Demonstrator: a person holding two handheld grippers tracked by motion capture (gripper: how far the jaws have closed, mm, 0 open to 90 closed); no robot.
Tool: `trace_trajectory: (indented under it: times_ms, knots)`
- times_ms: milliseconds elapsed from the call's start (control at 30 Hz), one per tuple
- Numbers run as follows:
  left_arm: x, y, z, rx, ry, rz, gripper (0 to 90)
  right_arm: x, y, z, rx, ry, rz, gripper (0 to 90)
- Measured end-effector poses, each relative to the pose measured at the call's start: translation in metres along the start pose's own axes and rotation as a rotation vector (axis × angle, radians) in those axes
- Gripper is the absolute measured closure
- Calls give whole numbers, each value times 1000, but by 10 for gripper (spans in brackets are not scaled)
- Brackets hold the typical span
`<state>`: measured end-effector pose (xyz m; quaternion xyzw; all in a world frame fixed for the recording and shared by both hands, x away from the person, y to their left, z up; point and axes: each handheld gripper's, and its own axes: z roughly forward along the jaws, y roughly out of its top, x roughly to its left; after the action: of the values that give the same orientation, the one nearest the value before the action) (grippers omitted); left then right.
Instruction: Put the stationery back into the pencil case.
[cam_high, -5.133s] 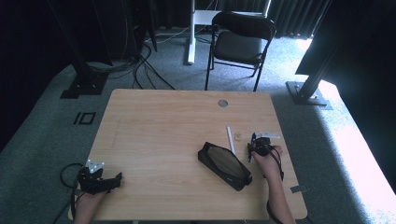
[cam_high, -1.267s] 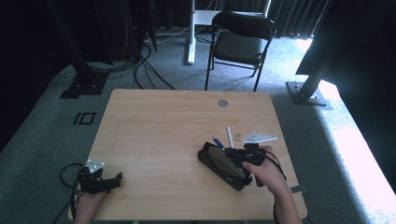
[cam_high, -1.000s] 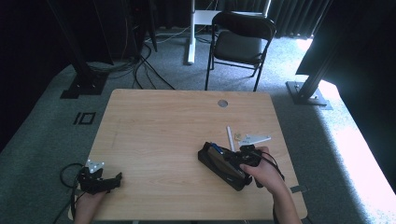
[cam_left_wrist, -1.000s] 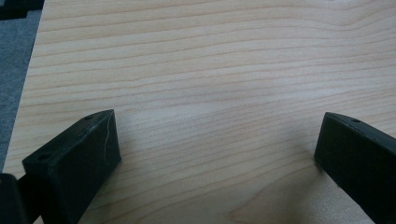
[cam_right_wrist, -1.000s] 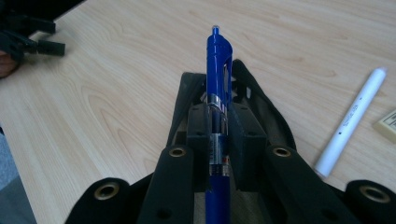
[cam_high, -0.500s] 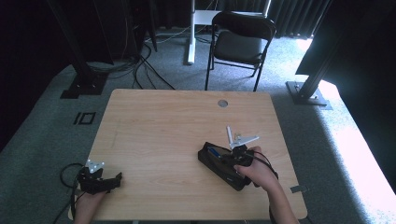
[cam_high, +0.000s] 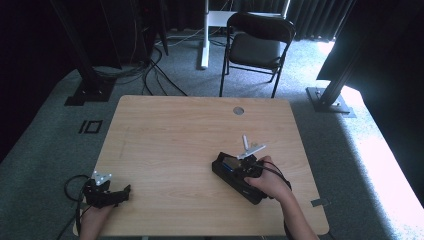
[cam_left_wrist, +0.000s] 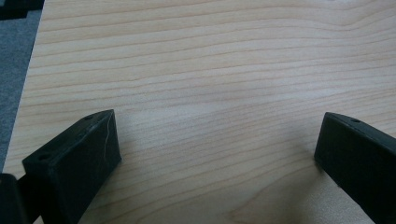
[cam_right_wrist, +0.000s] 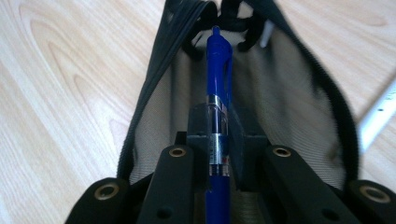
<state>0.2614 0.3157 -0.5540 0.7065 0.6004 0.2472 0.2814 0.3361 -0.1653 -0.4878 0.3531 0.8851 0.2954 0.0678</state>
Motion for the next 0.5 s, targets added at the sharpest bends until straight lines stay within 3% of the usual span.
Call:
trace_trajectory:
  times_ms: [500]
  knots:
    - [0,0,0,0,0,0,4,2,4,20,60,-15,3,795]
